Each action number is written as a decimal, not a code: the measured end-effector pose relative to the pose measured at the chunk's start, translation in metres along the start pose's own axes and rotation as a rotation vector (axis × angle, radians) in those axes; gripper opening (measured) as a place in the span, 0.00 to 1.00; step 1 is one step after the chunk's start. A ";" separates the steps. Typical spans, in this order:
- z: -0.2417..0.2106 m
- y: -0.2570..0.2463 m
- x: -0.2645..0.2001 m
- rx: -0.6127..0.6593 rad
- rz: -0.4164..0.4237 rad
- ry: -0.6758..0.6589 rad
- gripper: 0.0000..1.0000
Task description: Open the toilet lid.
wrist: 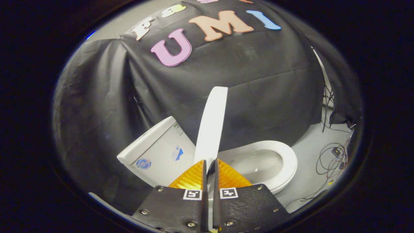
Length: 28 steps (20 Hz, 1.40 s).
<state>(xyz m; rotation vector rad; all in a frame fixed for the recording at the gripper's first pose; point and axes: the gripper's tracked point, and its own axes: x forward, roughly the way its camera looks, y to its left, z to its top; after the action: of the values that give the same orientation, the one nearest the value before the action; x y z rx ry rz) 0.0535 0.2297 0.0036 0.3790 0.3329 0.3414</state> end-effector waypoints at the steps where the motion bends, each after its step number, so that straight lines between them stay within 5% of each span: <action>1: 0.000 0.006 0.001 -0.012 0.004 -0.003 0.06; 8: 0.002 0.047 0.009 -0.204 -0.013 -0.039 0.07; 28: -0.023 0.160 0.027 -0.455 0.039 -0.101 0.08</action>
<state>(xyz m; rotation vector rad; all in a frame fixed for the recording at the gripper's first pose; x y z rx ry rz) 0.0272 0.3865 0.0429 -0.0439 0.1414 0.4225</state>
